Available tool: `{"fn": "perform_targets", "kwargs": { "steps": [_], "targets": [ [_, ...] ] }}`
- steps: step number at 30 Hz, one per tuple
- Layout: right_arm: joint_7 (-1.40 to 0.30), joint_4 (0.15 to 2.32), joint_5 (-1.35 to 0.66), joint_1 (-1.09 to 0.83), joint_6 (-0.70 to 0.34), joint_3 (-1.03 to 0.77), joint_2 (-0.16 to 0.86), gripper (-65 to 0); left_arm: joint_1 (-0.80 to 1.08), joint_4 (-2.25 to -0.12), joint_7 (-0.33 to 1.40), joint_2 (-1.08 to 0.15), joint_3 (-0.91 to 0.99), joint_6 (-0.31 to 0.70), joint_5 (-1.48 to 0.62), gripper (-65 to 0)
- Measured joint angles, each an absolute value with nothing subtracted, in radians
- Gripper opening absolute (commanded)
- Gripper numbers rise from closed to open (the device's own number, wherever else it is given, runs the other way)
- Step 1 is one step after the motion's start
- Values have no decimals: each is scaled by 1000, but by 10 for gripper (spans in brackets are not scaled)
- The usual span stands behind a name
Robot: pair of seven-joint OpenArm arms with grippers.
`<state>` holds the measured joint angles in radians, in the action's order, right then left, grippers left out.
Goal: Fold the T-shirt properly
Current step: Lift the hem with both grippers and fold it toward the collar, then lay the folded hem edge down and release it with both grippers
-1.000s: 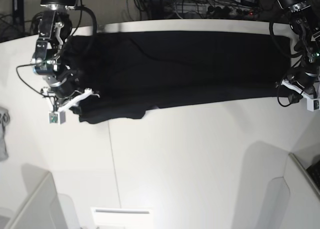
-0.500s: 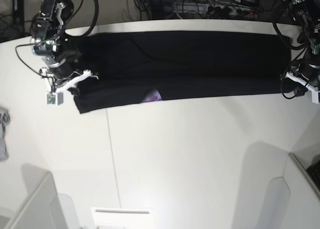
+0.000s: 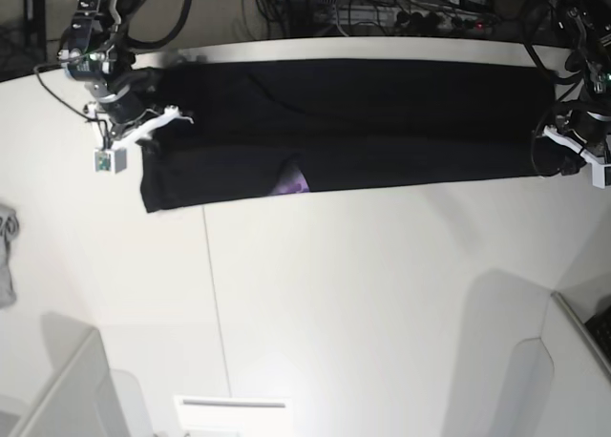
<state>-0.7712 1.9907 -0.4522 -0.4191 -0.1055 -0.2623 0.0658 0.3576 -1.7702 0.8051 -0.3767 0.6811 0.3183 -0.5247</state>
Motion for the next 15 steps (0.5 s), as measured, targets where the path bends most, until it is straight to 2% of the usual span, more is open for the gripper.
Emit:
{"fn": "perform_targets", "kwargs": {
  "steps": [15],
  "targets": [
    [-733,2003,-479,-487,-105,-263,68,-650,402,-1770,805,-374,681,318,-525,-650]
  ]
}}
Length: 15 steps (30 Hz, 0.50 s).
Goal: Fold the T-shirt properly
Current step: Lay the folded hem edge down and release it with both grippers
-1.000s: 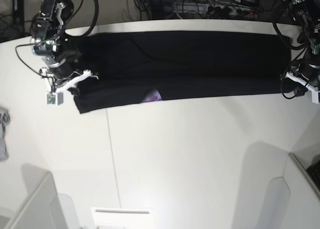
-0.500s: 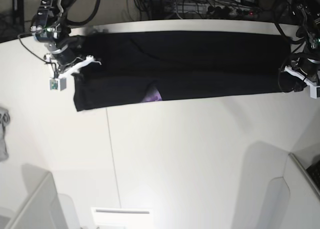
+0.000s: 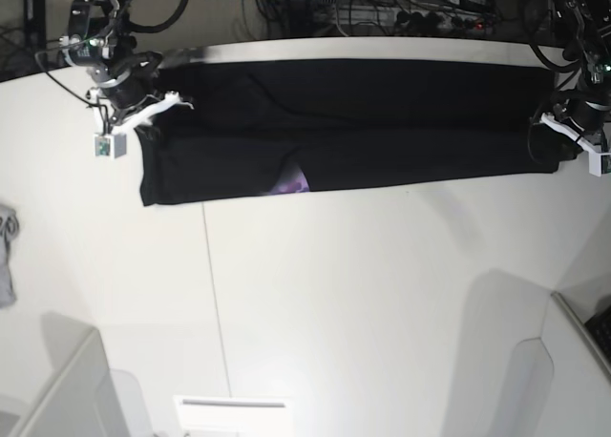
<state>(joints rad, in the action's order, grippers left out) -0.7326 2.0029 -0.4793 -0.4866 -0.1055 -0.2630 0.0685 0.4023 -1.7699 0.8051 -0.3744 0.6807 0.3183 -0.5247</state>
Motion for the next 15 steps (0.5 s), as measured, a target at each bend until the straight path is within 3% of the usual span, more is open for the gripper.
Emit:
{"fn": "perform_targets", "kwargs": {
  "steps": [15],
  "targets": [
    [-733,2003,-484,-529,-105,-322,66,-650,439,-1764,805,-374,673,318,-510,-650]
  ]
}}
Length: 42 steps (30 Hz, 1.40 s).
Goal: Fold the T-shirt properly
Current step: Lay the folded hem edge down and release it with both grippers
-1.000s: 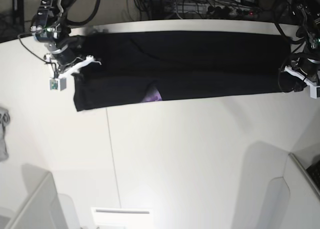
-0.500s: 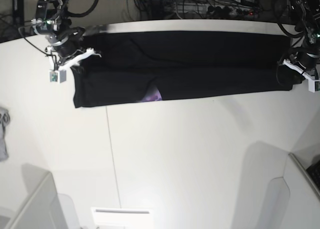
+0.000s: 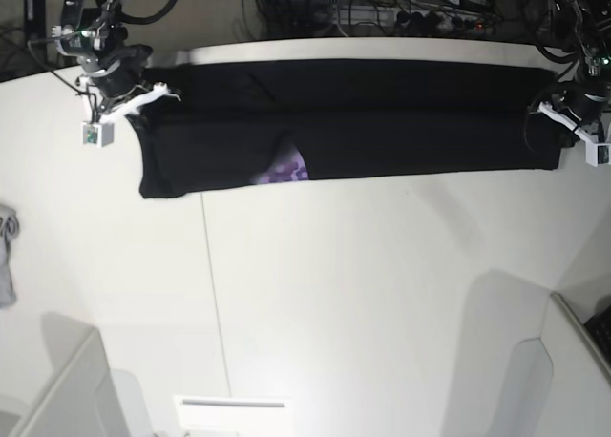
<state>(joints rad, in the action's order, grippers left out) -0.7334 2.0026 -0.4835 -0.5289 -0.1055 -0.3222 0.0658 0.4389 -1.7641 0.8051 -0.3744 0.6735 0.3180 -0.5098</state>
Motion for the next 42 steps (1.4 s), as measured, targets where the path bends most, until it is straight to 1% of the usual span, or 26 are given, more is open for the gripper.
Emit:
{"fn": "perform_targets", "kwargs": {
  "steps": [10,16,23,24,27,28,29,30,31,32,34,36,38,42],
  "targets": [
    [-738,2002,-479,-556,-105,-318,38,-650,444,-1764,798,-361,680,315,-507,-650],
    [-738,1989,-479,-562,-105,-319,27,-650,449,-1765,798,-323,680,315,-394,-650],
    [-737,1989,-479,-564,-105,-319,27,-650,448,-1766,797,-310,680,315,-389,-650],
    [-737,1989,-479,-566,-105,-319,27,-636,448,-1767,797,-310,680,315,-389,-650],
    [-738,1988,-479,-580,-105,-323,27,-461,448,-1767,797,-310,680,315,-389,-650],
    [-738,1988,-478,-583,-105,-324,25,-414,449,-1767,797,-310,680,315,-389,-647],
    [-736,1988,-479,-583,-105,-326,24,-374,449,-1767,797,-310,682,315,-389,-591],
    [-731,1988,-484,-583,-105,-326,24,-350,449,-1767,798,-308,690,316,-390,-548],
    [-725,1989,-483,-586,-105,-326,24,-341,449,-1768,798,-303,707,318,-393,-494],
    [-726,1989,-483,-591,-105,-326,24,-347,447,-1768,797,-295,731,318,-390,-439],
    [-690,1989,-480,-600,-105,-328,8,-351,443,-1768,798,-278,776,315,-389,-357],
    [-630,1990,-492,-619,-105,-327,0,-351,447,-1781,802,-271,800,315,-385,-288],
    [-569,1990,-482,-642,-105,-323,0,-351,455,-1824,806,-271,805,315,-381,-257],
    [-505,1990,-480,-640,-105,-321,0,-351,452,-1893,786,-244,804,320,-396,-260]
  ]
}}
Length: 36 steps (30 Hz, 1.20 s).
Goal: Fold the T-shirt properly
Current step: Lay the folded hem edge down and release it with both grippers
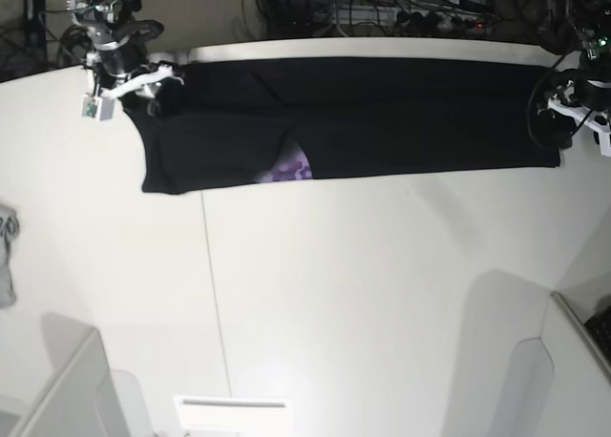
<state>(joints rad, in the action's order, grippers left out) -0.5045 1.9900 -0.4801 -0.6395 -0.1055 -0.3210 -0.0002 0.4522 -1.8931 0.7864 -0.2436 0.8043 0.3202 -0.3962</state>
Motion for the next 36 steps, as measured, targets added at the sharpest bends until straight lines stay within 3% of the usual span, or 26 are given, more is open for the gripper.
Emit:
{"fn": "perform_targets", "kwargs": {
  "steps": [2,3,5,7,8,15,22,27,30,36],
  "targets": [
    [-515,1990,-480,-607,-106,-318,0,-362,446,-1879,805,-232,795,318,-389,-347],
    [-513,1990,-481,-592,-119,-317,0,-387,436,-1868,804,-228,776,318,-389,-428],
    [-506,1990,-476,-559,-199,-316,6,-492,408,-1834,804,-225,736,311,-371,-650],
    [-525,1989,-472,-528,-275,-316,28,-632,383,-1790,797,-222,704,323,-389,-650],
    [-549,1982,-476,-500,-273,-316,38,-650,373,-1764,793,-221,698,319,-393,-650],
    [-757,1805,-473,-256,-276,-324,77,-650,308,-1613,799,-223,690,311,-374,-650],
    [-754,1575,-482,-123,-273,-324,111,-650,304,-1566,797,-224,690,311,-371,-650],
    [-678,1442,-475,-87,-191,-327,162,-650,302,-1555,794,-224,690,311,-374,-650],
    [-674,1458,-469,-96,-189,-327,160,-650,306,-1567,795,-224,692,311,-374,-650],
    [-741,1822,-475,-241,-183,-318,136,-650,331,-1697,793,-224,696,315,-387,-650]
  ]
}}
